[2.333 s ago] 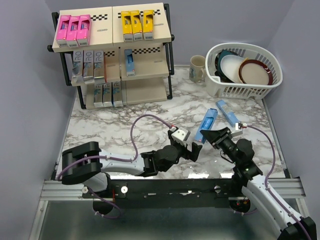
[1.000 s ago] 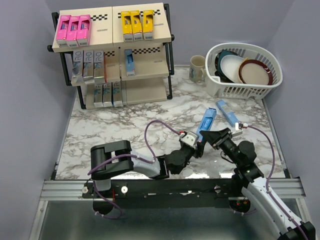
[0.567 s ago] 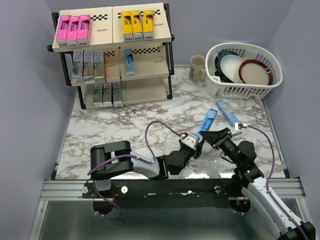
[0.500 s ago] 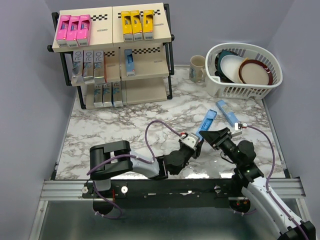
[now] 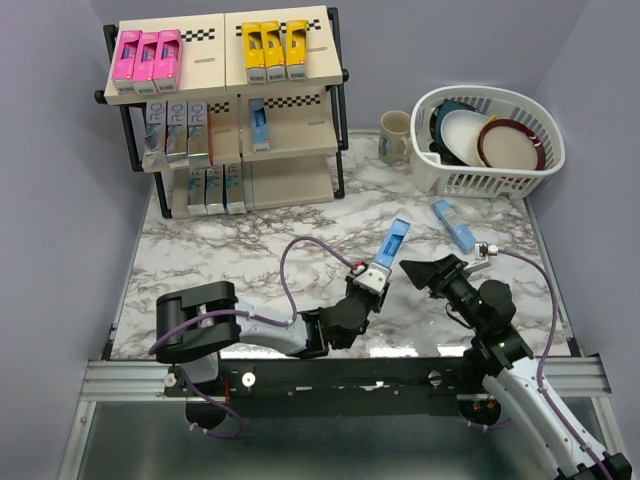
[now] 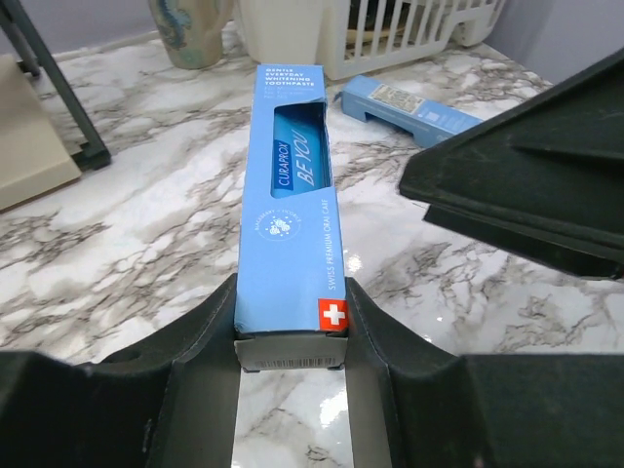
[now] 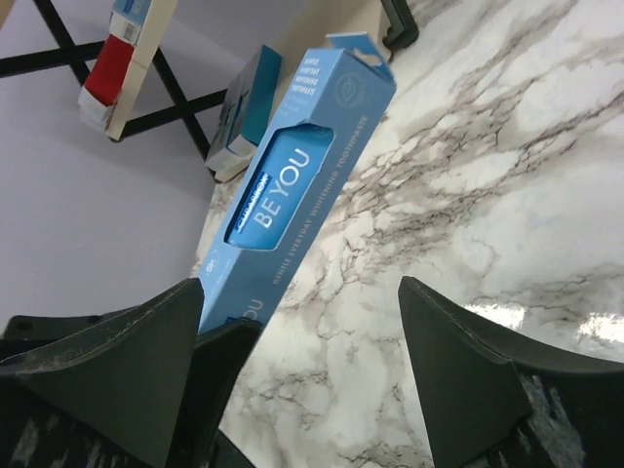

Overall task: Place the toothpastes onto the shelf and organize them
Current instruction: Pick up the toothpaste from the center of the board, then place the toothpaste on the shelf.

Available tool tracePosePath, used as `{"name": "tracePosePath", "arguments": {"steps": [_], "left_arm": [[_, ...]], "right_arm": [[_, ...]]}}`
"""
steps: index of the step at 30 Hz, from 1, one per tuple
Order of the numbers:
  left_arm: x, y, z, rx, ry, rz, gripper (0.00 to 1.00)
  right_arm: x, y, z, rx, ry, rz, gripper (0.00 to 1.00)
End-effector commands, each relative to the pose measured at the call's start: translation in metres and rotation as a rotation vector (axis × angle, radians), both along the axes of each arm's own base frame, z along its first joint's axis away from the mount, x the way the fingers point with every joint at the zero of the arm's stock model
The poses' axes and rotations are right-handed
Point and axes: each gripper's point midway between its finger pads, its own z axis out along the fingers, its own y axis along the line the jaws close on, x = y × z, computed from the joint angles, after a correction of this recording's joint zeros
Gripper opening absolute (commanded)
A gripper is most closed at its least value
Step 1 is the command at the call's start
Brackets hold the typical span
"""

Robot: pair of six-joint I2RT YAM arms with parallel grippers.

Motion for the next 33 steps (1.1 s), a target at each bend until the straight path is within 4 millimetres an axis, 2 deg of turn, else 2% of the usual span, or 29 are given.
{"name": "tracePosePath", "arguments": {"steps": [1, 2, 4, 6, 7, 9, 13, 18, 22, 24, 27, 28, 29, 31, 33], "left_arm": [[0.015, 0.032, 0.030, -0.014, -0.029, 0.125, 0.26], [0.017, 0.036, 0.031, 0.002, -0.028, 0.134, 0.26], [0.026, 0.046, 0.047, -0.013, -0.034, 0.167, 0.26], [0.036, 0.057, 0.056, 0.007, -0.033, 0.206, 0.26], [0.041, 0.064, 0.066, -0.002, -0.036, 0.229, 0.26], [0.051, 0.075, 0.076, 0.016, -0.030, 0.267, 0.26], [0.084, 0.112, 0.108, -0.013, -0.020, 0.381, 0.27], [0.110, 0.135, 0.145, -0.023, -0.035, 0.440, 0.27], [0.136, 0.155, 0.157, -0.041, -0.037, 0.486, 0.27], [0.151, 0.166, 0.160, -0.051, -0.031, 0.514, 0.27], [0.171, 0.182, 0.156, -0.025, -0.010, 0.566, 0.27], [0.177, 0.183, 0.163, -0.040, -0.012, 0.571, 0.27], [0.183, 0.185, 0.159, -0.030, -0.005, 0.580, 0.27], [0.195, 0.193, 0.166, -0.036, -0.010, 0.606, 0.27], [0.206, 0.195, 0.160, -0.016, 0.005, 0.623, 0.27]], "right_arm": [[0.005, -0.019, 0.011, -0.145, -0.103, -0.076, 0.91], [0.006, -0.022, 0.011, -0.161, -0.117, -0.092, 0.91], [0.008, -0.032, 0.015, -0.198, -0.163, -0.142, 0.91], [0.010, -0.043, 0.007, -0.239, -0.156, -0.189, 0.94], [0.010, -0.045, 0.006, -0.253, -0.167, -0.198, 0.94], [0.010, -0.047, 0.004, -0.244, -0.180, -0.213, 0.94], [0.010, -0.048, 0.001, -0.245, -0.202, -0.218, 0.95], [0.011, -0.046, -0.006, -0.241, -0.193, -0.210, 0.95], [0.010, -0.044, -0.013, -0.254, -0.183, -0.190, 0.96], [0.010, -0.041, -0.011, -0.257, -0.212, -0.176, 0.99], [0.008, -0.039, -0.013, -0.265, -0.221, -0.156, 1.00], [0.007, -0.038, -0.012, -0.264, -0.230, -0.152, 1.00], [0.007, -0.039, -0.009, -0.261, -0.241, -0.156, 1.00], [0.008, -0.039, -0.018, -0.270, -0.230, -0.158, 1.00], [0.007, -0.040, -0.014, -0.262, -0.249, -0.164, 1.00]]}}
